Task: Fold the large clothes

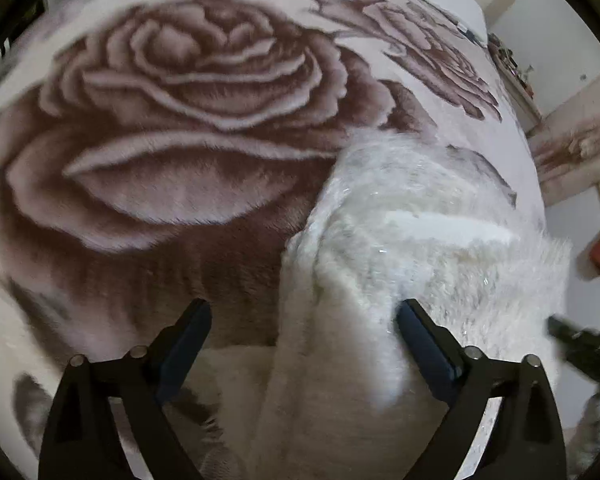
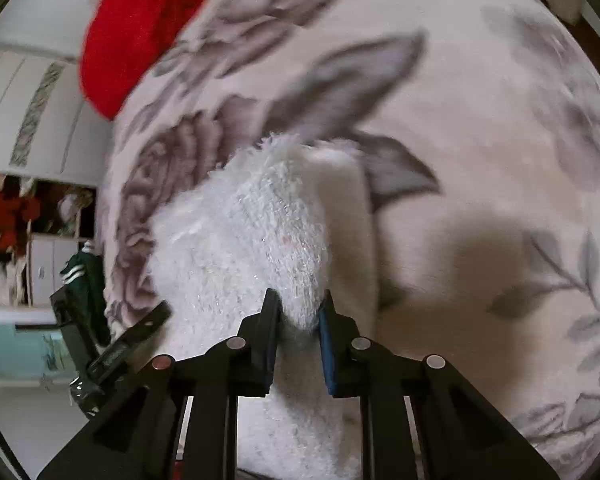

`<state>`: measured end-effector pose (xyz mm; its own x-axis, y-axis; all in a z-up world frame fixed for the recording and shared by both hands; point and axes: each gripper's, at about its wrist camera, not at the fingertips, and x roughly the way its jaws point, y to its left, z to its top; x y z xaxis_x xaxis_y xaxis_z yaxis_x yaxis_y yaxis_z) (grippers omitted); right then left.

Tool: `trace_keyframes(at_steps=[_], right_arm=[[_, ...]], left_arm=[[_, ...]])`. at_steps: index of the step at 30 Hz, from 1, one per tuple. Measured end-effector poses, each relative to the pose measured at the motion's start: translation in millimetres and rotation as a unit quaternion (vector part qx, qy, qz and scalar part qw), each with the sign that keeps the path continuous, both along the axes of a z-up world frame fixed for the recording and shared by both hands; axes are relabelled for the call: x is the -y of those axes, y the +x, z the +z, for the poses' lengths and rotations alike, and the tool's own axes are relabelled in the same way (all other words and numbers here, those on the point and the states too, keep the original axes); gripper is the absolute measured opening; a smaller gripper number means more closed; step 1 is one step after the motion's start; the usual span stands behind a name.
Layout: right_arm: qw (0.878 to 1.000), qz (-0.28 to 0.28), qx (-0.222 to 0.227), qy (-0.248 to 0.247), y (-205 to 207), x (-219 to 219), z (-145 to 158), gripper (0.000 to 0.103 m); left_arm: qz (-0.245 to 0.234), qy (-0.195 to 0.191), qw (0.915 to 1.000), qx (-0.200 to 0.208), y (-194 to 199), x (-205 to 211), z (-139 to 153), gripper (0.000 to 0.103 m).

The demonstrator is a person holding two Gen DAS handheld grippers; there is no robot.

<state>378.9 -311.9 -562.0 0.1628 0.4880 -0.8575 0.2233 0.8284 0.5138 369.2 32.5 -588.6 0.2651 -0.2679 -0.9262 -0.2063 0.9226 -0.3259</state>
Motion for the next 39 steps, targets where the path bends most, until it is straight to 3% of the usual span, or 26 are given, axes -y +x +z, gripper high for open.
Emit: trace_keyframes(at_steps=[2,4,6,7,8,12,14,16,19,22,25,28,30,32,33,35,38,39], right_arm=[[0.998,0.037,-0.043,-0.011,6.1,-5.4,-30.9,0.019],[0.996,0.074,-0.058,-0.007,11.6,-8.2,-31.6,0.026],[0.995,0.082,-0.059,0.010,16.0,-0.8,-26.5,0.051],[0.995,0.082,-0.055,0.028,16.4,4.9,-25.7,0.071],[0.994,0.085,-0.047,0.053,17.4,10.8,-26.4,0.083],[0.979,0.143,-0.072,0.126,33.0,4.4,-71.0,0.090],[0.964,0.167,-0.098,0.182,43.4,-8.0,-105.7,0.102],[0.956,0.168,-0.103,0.217,51.7,-15.3,-123.8,0.103],[0.954,0.173,-0.090,0.229,53.0,-17.6,-125.4,0.103],[0.957,0.137,-0.070,0.246,37.4,-6.7,-113.0,0.061],[0.962,0.031,-0.067,0.262,4.6,14.8,-98.6,0.048],[0.937,-0.113,-0.070,0.322,-53.5,40.2,-82.7,0.038],[0.900,-0.212,-0.073,0.375,-109.2,54.8,-69.8,0.033],[0.881,-0.265,-0.080,0.383,-166.5,59.4,-58.5,0.033],[0.885,-0.265,-0.083,0.374,-184.0,58.3,-57.6,0.033],[0.912,-0.240,-0.106,0.316,-207.4,57.2,-64.5,0.038],[0.948,-0.171,-0.136,0.230,-193.9,70.5,-85.0,0.052],[0.950,-0.157,-0.151,0.225,-185.4,74.6,-88.0,0.053]], left_arm=[[0.004,-0.002,1.0000,-0.006,1.9,1.2,-1.1,0.099],[0.011,0.001,0.9999,-0.011,-1.1,1.2,8.6,0.098],[0.021,-0.004,0.9998,-0.005,-7.6,-1.8,21.6,0.098],[0.029,-0.005,0.9996,-0.001,-13.4,-4.1,30.2,0.098],[0.037,-0.007,0.9993,0.005,-18.2,-5.9,35.9,0.098],[0.089,0.001,0.9957,0.025,-49.9,-17.0,57.3,0.098],[0.112,0.007,0.9933,0.027,-62.0,-22.7,59.3,0.098],[0.139,0.016,0.9900,0.020,-80.0,-30.9,58.8,0.098],[0.171,0.027,0.9848,0.012,-103.9,-40.9,58.0,0.098],[0.208,0.031,0.9776,0.003,-123.6,-49.3,58.5,0.098],[0.234,0.033,0.9717,-0.005,-144.7,-55.3,63.1,0.098],[0.239,0.043,0.9701,-0.008,-163.8,-57.6,73.2,0.098],[0.233,0.056,0.9708,-0.012,-174.3,-56.9,80.5,0.098],[0.221,0.065,0.9730,-0.011,-183.1,-55.2,86.1,0.098],[0.213,0.074,0.9741,-0.014,-188.0,-53.1,86.3,0.098],[0.199,0.086,0.9758,-0.027,-195.3,-47.1,80.7,0.098],[0.187,0.073,0.9786,-0.045,-202.5,-31.6,66.9,0.098],[0.184,0.069,0.9796,-0.044,-203.4,-23.5,64.3,0.098]])
